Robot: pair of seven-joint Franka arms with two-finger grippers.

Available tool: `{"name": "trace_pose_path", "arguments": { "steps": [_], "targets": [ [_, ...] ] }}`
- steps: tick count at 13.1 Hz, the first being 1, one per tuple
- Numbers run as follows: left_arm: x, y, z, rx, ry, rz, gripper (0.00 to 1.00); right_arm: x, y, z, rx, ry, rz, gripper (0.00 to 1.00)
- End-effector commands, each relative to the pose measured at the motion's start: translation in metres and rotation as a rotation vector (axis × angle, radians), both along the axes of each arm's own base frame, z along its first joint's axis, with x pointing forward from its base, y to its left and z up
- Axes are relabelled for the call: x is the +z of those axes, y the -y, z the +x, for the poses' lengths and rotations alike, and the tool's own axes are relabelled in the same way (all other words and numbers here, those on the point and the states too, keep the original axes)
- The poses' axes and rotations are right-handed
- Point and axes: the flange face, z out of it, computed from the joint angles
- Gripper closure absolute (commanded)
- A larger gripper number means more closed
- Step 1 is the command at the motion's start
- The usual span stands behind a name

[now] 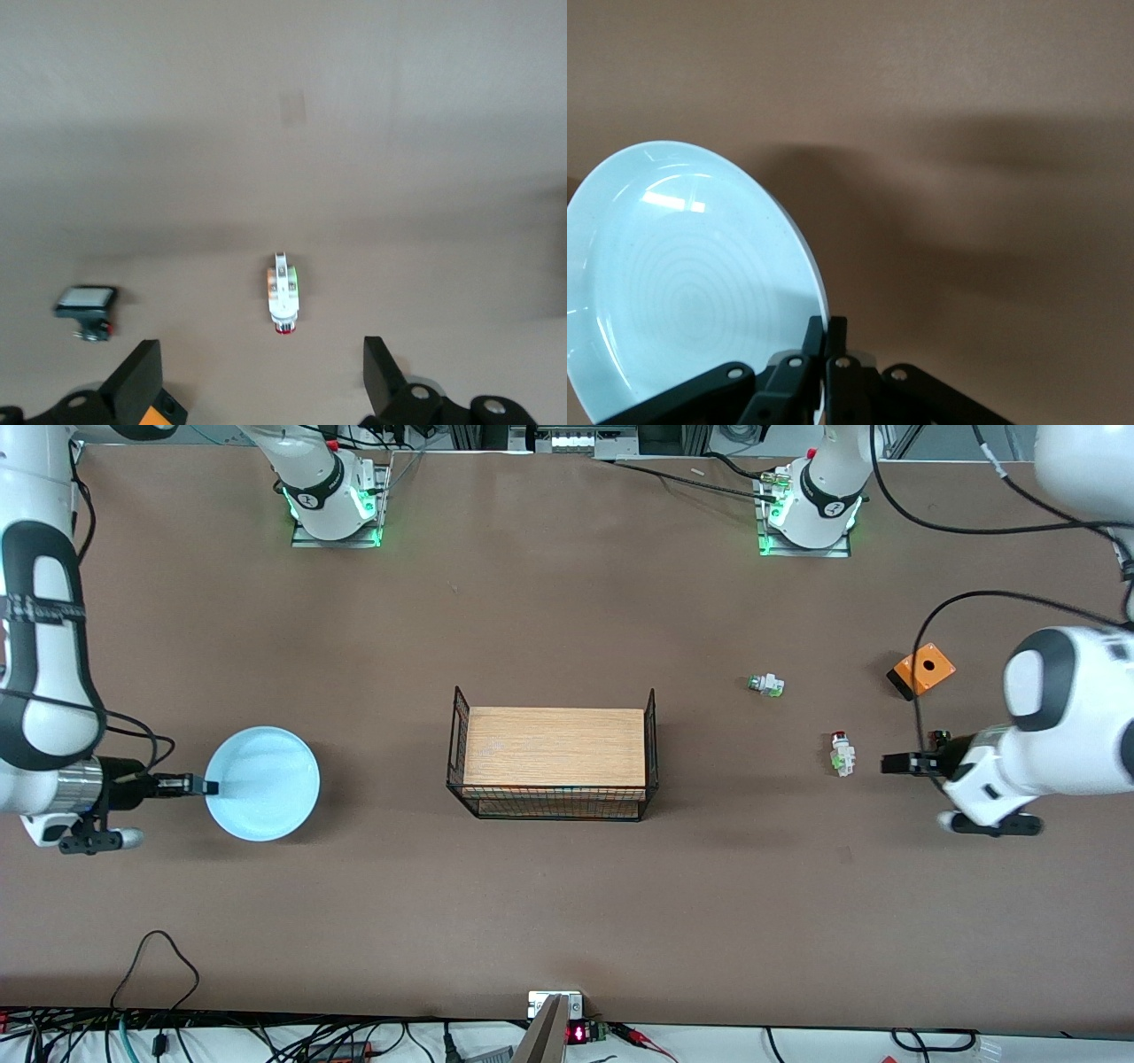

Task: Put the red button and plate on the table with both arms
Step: 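Set the plate down with the right gripper while the left gripper retracts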

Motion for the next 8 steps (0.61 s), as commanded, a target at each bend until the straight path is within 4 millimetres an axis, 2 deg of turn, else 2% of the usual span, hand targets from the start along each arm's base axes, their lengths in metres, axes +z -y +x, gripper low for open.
{"name": "trace_pose_path", "arguments": {
  "steps": [1, 2, 4, 6, 8],
  "targets": [
    [0.064, -0.009, 0.003, -0.005, 0.087, 0.023, 0.00, -0.017, 0.009, 0.007, 0.034, 0.070, 0.041, 1.00],
    [0.083, -0.008, 0.001, -0.005, 0.115, 0.028, 0.00, -0.028, 0.011, 0.009, 0.043, 0.082, 0.037, 1.00],
    [0.109, -0.007, -0.006, 0.003, 0.150, 0.034, 0.00, -0.047, 0.013, 0.013, 0.051, 0.112, 0.025, 1.00],
    [0.128, -0.006, -0.015, 0.010, 0.150, 0.031, 0.00, -0.073, 0.016, 0.016, 0.052, 0.142, 0.009, 1.00],
    [0.142, -0.004, -0.025, 0.047, 0.130, 0.037, 0.00, -0.091, 0.020, 0.016, 0.054, 0.171, 0.043, 1.00]
  ]
}}
